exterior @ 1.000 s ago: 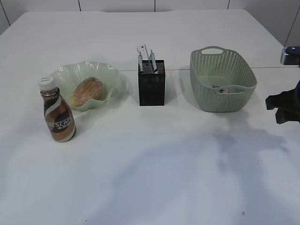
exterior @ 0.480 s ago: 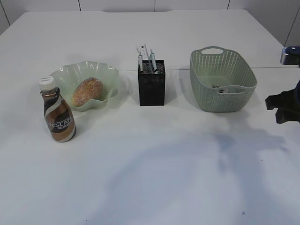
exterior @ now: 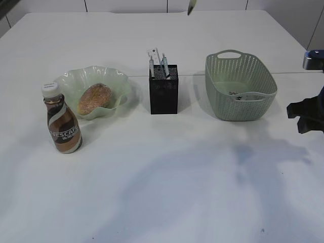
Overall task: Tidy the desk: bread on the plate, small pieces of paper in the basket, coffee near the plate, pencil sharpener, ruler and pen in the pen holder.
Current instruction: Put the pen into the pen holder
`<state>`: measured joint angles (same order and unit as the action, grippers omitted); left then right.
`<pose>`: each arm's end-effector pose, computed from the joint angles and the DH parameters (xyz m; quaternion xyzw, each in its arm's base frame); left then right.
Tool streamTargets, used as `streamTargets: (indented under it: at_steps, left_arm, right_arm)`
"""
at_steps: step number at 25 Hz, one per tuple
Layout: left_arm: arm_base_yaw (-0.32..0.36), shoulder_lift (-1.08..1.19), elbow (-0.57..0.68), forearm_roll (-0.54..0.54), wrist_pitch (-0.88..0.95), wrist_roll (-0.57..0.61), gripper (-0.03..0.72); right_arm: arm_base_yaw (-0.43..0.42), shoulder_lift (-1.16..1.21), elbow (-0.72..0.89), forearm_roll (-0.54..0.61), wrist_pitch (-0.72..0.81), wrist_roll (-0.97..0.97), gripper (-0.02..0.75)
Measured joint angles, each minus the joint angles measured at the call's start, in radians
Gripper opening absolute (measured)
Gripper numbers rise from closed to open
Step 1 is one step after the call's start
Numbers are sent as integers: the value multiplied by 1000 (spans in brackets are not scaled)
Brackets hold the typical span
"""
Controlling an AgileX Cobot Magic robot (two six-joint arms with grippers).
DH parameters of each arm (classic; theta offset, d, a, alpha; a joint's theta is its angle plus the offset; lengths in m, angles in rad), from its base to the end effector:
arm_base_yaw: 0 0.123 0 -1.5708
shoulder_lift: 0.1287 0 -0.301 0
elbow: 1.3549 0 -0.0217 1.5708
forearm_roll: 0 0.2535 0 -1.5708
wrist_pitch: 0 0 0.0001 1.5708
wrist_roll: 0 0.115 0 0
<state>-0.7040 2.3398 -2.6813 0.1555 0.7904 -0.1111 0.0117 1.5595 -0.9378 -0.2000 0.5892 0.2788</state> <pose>0.4381 -0.3554 0.3959 0.2526 0.7805 -0.1544 0.5506 0.3149 -0.0090 0.2088 0.0612 0.9707 -0.0398 0.2288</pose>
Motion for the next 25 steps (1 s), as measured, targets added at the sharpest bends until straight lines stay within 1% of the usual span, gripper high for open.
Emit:
streamTargets:
  at_steps: [2,10,14,19,25]
  left_arm:
    - [0,13,21,-4,10,0,93]
    - [0,16,175,-34,68,0,92]
    - [-4,-6,184,-35,90,0,92]
    - [-6,-59,185,-39,165,0,92]
    - [11,-149,195,-41,210,26,92]
  right_arm:
    - [0,0,0,0,0,0,393]
    - [0,0,0,0,-4,0,393]
    - [0,0,0,0,-4,0,393]
    - [0,0,0,0,-4,0,393]
    - [0,1,0,2,-4,0,393]
